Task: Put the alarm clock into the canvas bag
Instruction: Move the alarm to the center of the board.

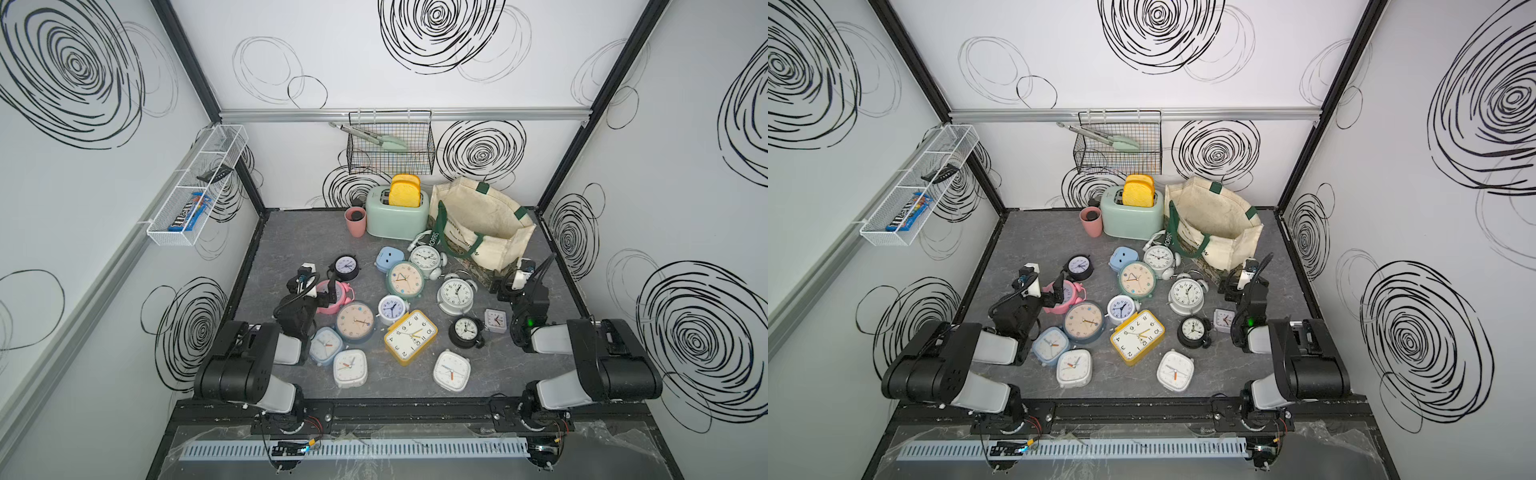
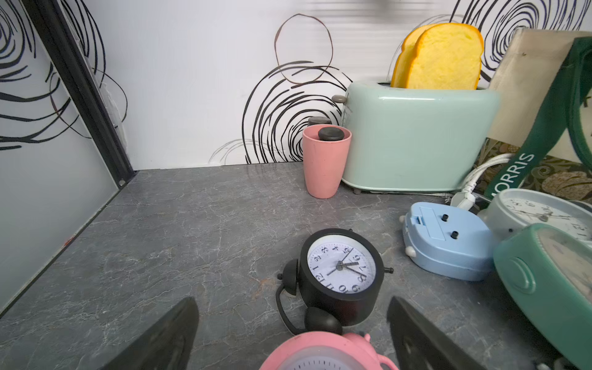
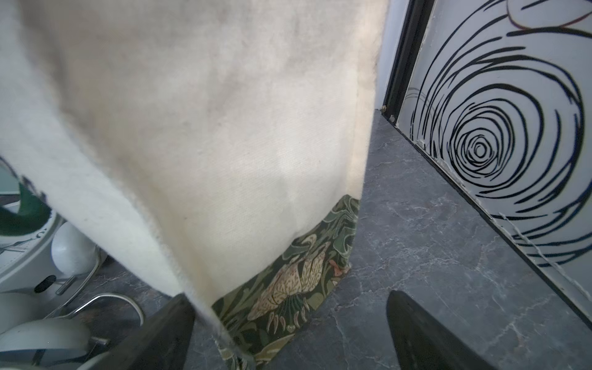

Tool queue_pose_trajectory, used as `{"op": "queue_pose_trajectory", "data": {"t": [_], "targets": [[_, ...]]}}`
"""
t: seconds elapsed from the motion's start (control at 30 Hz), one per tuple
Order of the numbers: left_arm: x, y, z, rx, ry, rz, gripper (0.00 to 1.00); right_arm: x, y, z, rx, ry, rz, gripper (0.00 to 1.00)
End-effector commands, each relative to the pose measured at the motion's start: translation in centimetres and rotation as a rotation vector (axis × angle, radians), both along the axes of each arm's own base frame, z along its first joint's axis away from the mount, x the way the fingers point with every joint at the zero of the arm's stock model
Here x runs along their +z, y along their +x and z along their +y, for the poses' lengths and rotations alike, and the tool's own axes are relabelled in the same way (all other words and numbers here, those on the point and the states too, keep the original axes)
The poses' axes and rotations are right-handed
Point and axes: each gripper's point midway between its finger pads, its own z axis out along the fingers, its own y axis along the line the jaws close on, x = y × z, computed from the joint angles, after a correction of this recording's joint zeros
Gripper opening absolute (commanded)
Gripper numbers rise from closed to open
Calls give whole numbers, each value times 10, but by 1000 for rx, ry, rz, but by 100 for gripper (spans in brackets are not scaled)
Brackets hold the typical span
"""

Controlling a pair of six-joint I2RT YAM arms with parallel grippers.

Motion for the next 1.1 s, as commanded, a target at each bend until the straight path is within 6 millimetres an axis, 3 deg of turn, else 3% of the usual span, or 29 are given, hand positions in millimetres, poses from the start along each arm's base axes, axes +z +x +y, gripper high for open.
{"op": "queue_pose_trajectory", "data": {"t": [0.0, 1.07], "targets": [[24, 3, 1, 1, 5, -91, 96, 12, 2, 0, -6, -14, -51, 97], [24, 3, 0, 3, 7, -90, 96, 12, 2, 0, -6, -16, -50, 97]]}}
